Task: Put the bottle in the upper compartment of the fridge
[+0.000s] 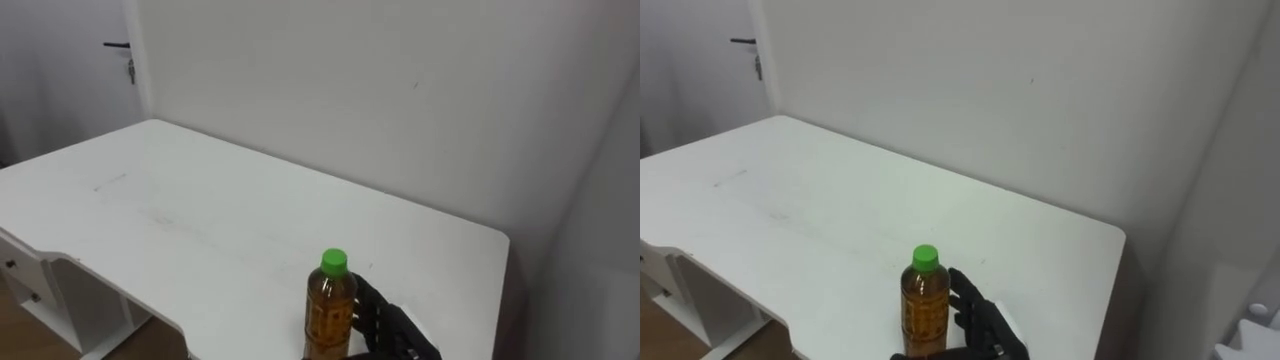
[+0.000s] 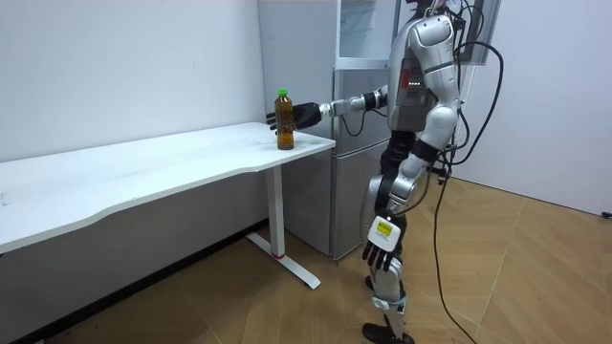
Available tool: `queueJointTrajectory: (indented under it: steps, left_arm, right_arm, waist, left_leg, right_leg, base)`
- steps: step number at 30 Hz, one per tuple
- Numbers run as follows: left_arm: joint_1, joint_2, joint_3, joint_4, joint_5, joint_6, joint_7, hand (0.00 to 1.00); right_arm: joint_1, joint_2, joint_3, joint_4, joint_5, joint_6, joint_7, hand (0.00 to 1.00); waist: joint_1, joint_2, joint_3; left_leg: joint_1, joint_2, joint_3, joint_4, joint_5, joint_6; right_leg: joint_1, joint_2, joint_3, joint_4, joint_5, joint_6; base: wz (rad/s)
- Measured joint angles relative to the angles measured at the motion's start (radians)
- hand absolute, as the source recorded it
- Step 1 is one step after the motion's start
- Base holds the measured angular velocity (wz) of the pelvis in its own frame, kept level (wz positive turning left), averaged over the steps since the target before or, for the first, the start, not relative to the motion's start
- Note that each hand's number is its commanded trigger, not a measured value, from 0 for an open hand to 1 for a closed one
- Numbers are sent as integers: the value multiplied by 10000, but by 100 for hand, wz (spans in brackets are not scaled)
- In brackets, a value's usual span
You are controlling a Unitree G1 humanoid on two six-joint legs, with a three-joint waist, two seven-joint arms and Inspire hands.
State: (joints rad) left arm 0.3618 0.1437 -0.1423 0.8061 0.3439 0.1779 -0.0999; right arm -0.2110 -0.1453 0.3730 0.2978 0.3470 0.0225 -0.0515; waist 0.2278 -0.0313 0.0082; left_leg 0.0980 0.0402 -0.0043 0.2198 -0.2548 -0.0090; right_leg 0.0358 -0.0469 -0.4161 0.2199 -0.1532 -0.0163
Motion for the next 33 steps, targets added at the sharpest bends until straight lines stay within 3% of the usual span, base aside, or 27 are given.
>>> queueJointTrajectory:
  steps: [9, 18, 30, 31, 32, 33]
  left_arm:
    - [477, -168, -9, -25, -8, 172, -195, 0]
    - [489, -178, -15, -34, -13, 181, -452, 0]
    - [633, -222, 41, -48, -43, 124, -603, 0]
    - [646, -227, 42, -53, -46, 124, -614, 0]
    - [651, -230, 41, -55, -48, 124, -621, 0]
    - [652, -237, 41, -55, -52, 125, -627, 0]
  right_arm:
    - [-6, 0, -6, 207, -19, 0, 6, 0]
    - [-51, 13, -11, 355, -29, 0, -11, 0]
    - [-462, 26, -30, 277, 2, -90, -23, 0]
    - [-462, 25, -31, 277, 3, -90, -24, 8]
    - [-462, 25, -31, 279, 3, -90, -26, 76]
    - [-462, 15, -32, 280, 5, -90, -37, 76]
  waist:
    - [19, 104, 49]
    - [233, 251, -31]
    - [326, 274, -23]
    - [348, 269, -21]
    - [366, 264, -20]
    - [407, 252, -13]
  left_leg:
    - [-47, -18, -37, 23, -1, 0]
    - [-146, -20, -192, 34, 0, 1]
    - [-161, -17, -292, 23, 1, 1]
    - [-162, -18, -292, 23, 1, 1]
    - [-162, -18, -292, 24, 1, 1]
    - [-162, -18, -292, 24, 1, 1]
  right_leg:
    - [-1, -30, -40, 7, -14, 20]
    - [-37, -54, -154, 17, -63, 19]
    - [-7, -74, -282, 20, -72, 24]
    - [-6, -74, -285, 19, -72, 24]
    - [-4, -76, -288, 16, -72, 24]
    - [-3, -79, -288, 12, -73, 24]
  base:
    - [2]
    - [4]
    - [1]
    - [0]
    - [0]
    - [0]
